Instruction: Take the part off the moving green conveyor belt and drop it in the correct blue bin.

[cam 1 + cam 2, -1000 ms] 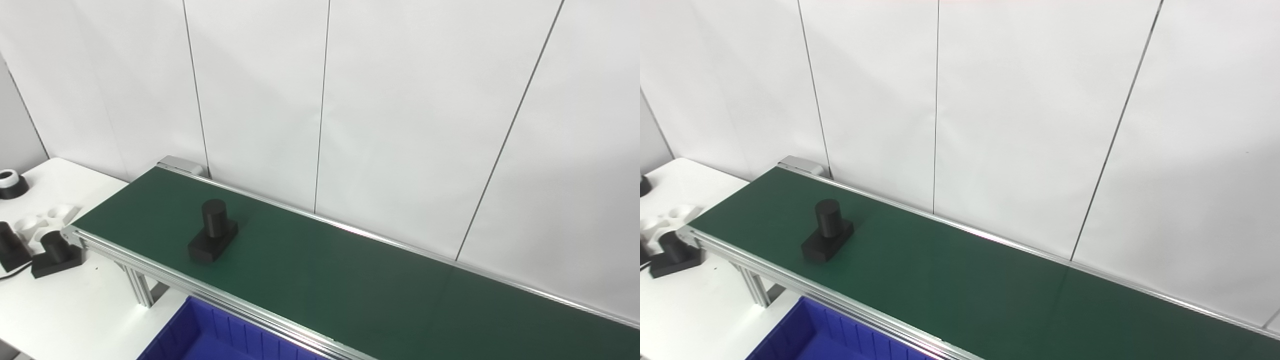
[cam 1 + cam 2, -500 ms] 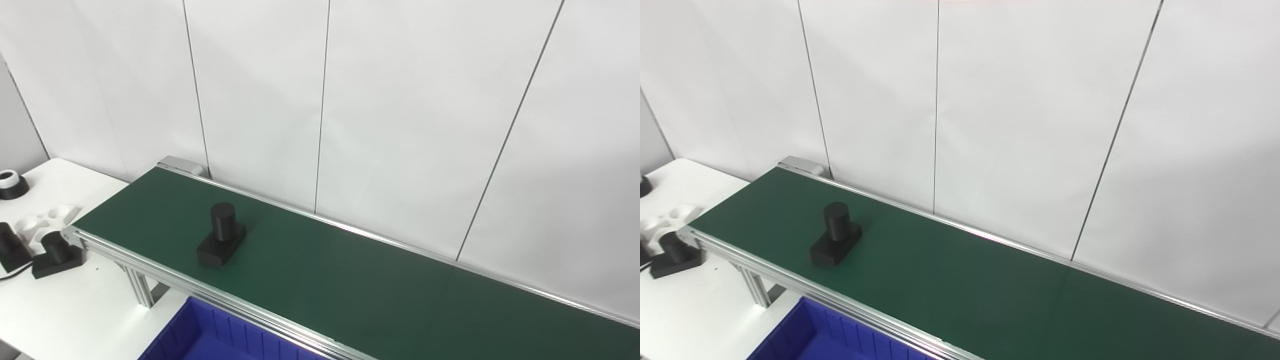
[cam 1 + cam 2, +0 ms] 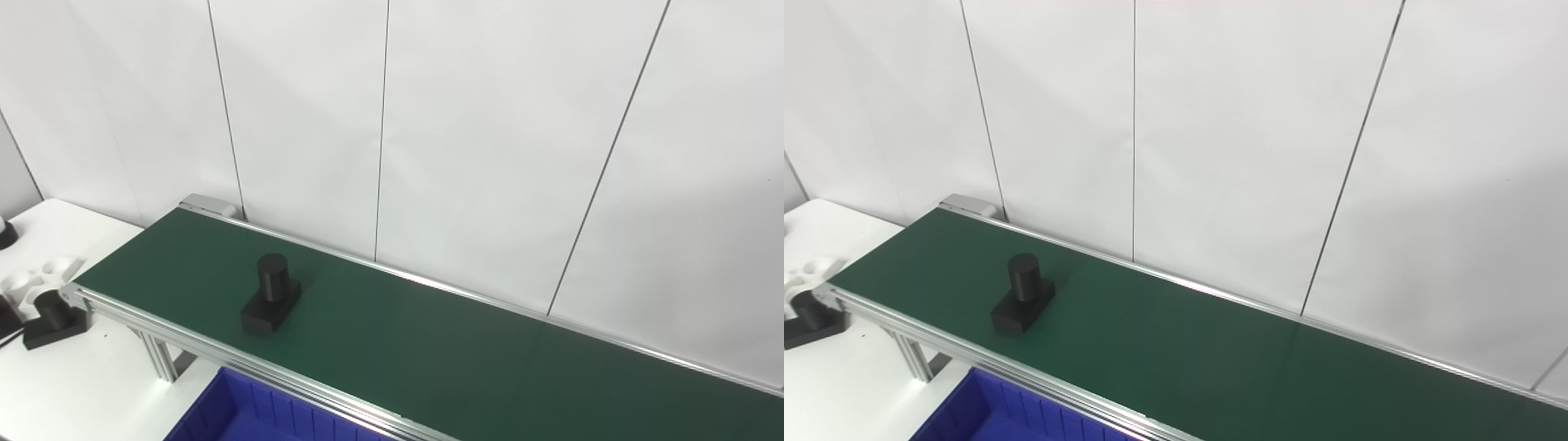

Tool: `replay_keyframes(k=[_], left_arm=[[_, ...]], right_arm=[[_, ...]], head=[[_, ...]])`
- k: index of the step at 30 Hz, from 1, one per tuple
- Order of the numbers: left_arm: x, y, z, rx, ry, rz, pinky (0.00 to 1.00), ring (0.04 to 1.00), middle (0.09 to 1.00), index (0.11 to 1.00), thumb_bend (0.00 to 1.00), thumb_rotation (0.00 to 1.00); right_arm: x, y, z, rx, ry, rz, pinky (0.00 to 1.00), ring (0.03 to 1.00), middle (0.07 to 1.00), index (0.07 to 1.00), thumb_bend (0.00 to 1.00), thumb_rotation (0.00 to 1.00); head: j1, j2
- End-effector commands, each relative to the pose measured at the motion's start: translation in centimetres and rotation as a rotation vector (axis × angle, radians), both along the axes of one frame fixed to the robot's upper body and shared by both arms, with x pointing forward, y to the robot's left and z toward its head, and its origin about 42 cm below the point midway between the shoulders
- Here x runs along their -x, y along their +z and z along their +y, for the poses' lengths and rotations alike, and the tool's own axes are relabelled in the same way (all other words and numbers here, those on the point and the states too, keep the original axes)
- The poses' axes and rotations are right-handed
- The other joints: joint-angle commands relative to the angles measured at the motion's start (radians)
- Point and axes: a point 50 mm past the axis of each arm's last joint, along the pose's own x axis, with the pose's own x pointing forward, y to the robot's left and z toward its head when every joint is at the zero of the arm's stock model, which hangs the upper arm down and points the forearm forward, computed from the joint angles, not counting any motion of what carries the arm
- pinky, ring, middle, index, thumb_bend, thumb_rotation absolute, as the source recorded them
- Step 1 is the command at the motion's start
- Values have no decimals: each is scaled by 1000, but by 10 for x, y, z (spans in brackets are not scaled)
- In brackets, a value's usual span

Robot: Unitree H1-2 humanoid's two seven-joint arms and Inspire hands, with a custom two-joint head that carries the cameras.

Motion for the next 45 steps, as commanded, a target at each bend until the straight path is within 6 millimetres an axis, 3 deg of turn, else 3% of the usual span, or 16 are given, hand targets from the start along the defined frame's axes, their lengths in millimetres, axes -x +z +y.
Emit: replay_keyframes(k=[1,4,13,23,33,45], left_arm=[[-9,9,-2,0,-9,-72,575,645,693,723,888,249],[-10,8,-2,7,-8,-70,572,643,692,725,900,255],[-13,7,-1,9,-12,-73,571,645,699,734,902,259],[-15,8,-2,5,-10,-79,568,640,690,731,916,275],[-15,6,-1,7,-14,-75,581,655,700,736,920,302],[-21,3,4,22,-11,-72,566,651,706,752,920,348]], right_arm=[[-4,17,-1,5,4,-30,552,679,730,765,368,259],[-10,30,-2,28,9,-47,564,691,744,776,356,251],[-39,51,2,40,6,-99,556,703,754,788,415,447],[-71,68,11,112,21,-113,604,727,771,796,469,518],[-103,63,24,148,35,-96,629,730,774,789,563,478],[-123,48,35,176,59,-41,672,768,804,814,608,412]], head=[[-1,0],[-16,0],[-56,8],[-94,20],[-123,16],[-254,11]])
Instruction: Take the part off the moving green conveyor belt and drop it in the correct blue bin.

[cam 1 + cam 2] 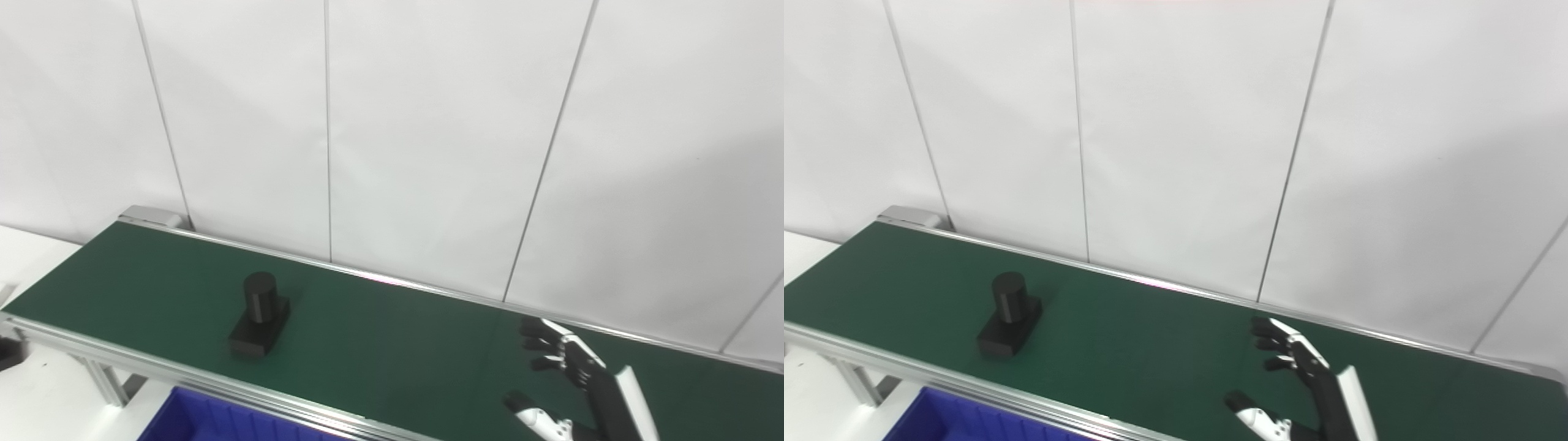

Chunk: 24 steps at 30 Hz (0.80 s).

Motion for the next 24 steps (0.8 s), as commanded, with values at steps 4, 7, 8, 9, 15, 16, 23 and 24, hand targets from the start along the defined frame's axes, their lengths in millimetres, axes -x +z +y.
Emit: replay_keyframes(k=[4,7,8,9,15,16,23,24], left_arm=[[-7,8,3,20,-5,-71,565,655,711,756,932,359],[-7,8,5,16,-3,-71,573,670,725,760,963,400],[-7,8,6,15,-4,-71,577,676,731,763,972,419],[-7,9,7,9,-3,-72,579,680,734,765,977,428],[-6,10,8,-9,-4,-78,589,691,741,778,956,481],[-6,11,9,-8,-3,-78,591,689,738,776,957,488],[-3,12,18,-14,11,-76,606,700,745,785,957,527],[-3,12,18,-9,9,-73,608,702,749,790,952,531]], right_arm=[[-7,9,11,-7,10,-38,686,777,807,820,612,407],[-6,8,15,4,7,-45,687,777,810,824,608,408],[-5,8,16,6,7,-47,687,778,812,826,605,404],[-5,8,18,8,6,-49,687,778,813,827,604,402],[-4,11,23,32,2,-67,690,784,820,834,582,436],[-4,11,23,27,3,-61,699,792,826,838,582,437],[-5,9,38,26,4,-50,707,797,821,837,602,459],[-6,9,40,20,6,-45,710,796,821,836,608,457]], head=[[-66,1],[-110,7],[-112,8],[-117,15],[-108,43],[-112,43],[-240,37],[-236,40]])
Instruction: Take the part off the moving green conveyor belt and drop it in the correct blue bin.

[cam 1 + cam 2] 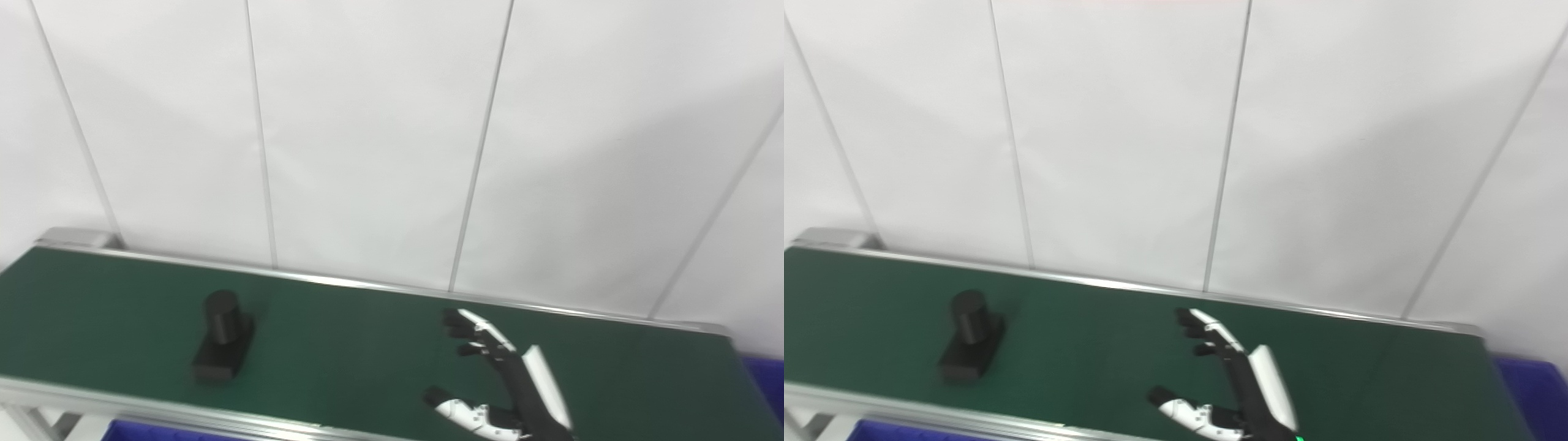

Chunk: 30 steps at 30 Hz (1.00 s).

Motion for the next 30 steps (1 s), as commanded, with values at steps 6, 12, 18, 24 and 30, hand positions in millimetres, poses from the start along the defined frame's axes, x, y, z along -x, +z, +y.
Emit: replay_keyframes(k=[6,12,18,24,30], left_arm=[[-3,13,-1,11,-7,-64,623,712,753,812,942,548],[-2,16,-4,0,-5,-72,609,694,745,791,929,556],[-1,19,-5,-3,-9,-77,630,713,755,795,901,548],[1,25,-7,2,-15,-76,652,724,765,817,873,520],[1,30,-12,5,-14,-79,645,708,768,815,859,495]], right_arm=[[-8,16,12,-36,-2,-44,725,802,826,839,613,473],[-18,11,11,-28,11,-18,735,813,838,851,604,435],[-37,-2,18,-9,40,31,743,826,843,852,649,449],[-49,-8,23,16,72,49,736,817,830,845,673,448],[-56,-11,26,18,110,60,731,814,828,846,678,402]], head=[[57,22],[78,43],[108,70],[179,105],[226,117]])
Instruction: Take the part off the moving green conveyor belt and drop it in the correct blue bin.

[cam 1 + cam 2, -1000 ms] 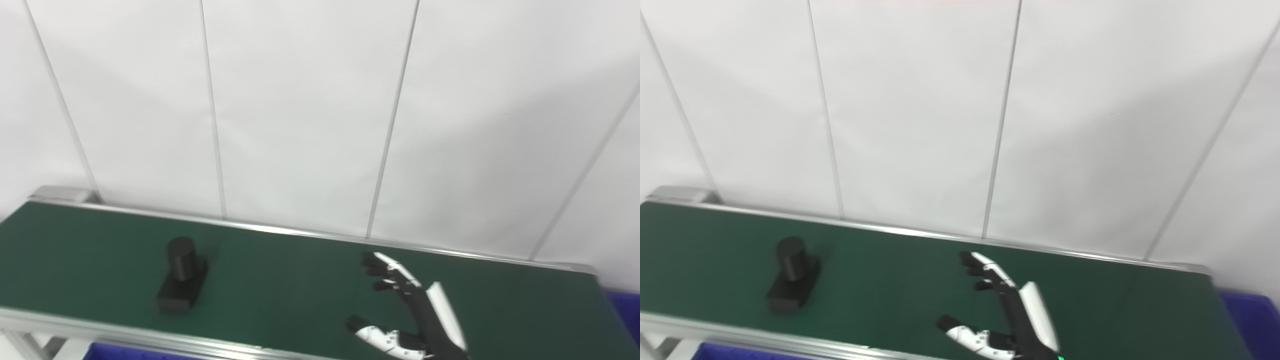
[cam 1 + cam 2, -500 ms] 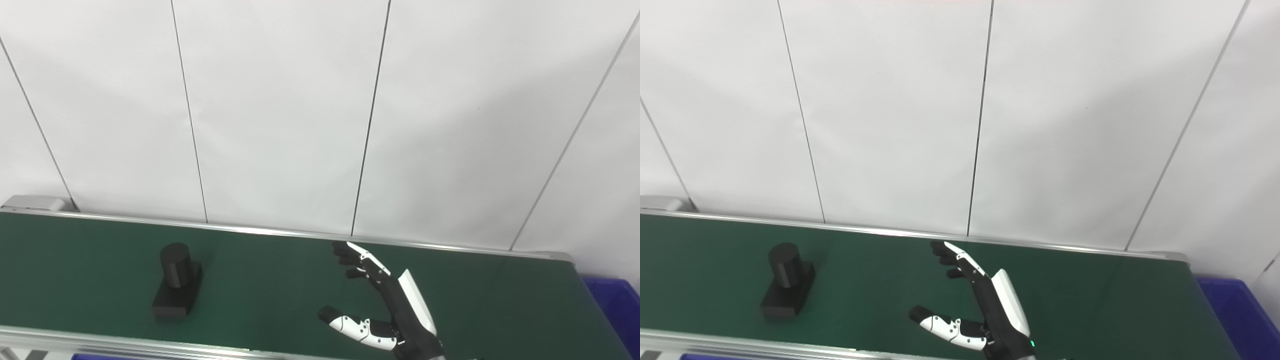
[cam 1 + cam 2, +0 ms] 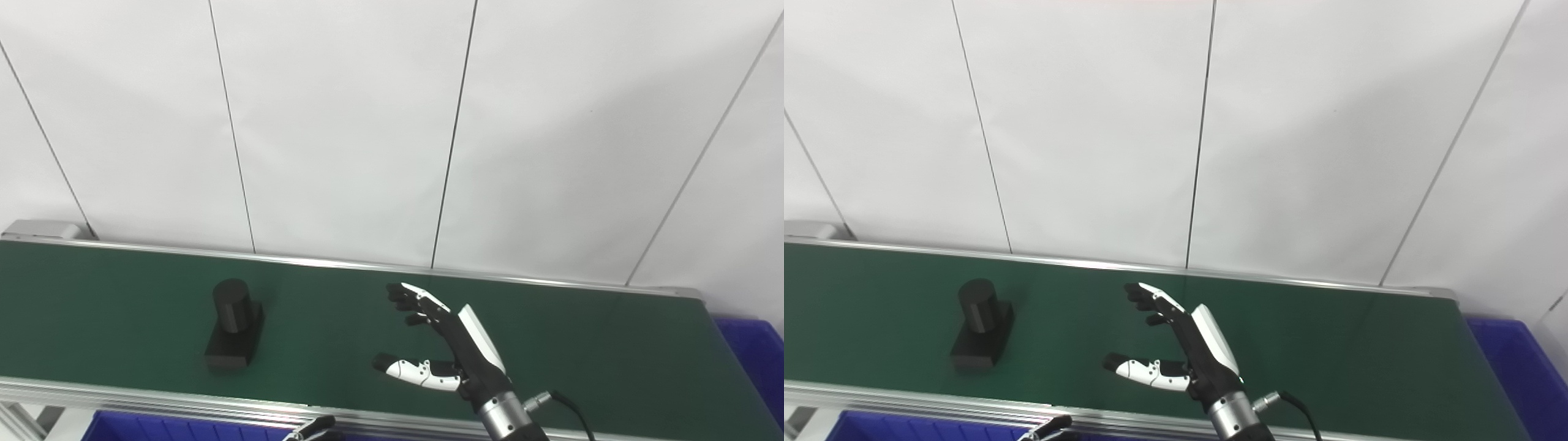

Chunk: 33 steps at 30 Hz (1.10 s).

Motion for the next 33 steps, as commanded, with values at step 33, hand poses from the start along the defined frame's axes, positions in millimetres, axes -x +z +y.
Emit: replay_keyframes(k=[33], left_arm=[[-3,-1,-24,22,-11,-52,657,717,763,811,800,410]], right_arm=[[-67,9,58,-28,109,-7,776,823,825,844,751,352]], head=[[131,-29]])
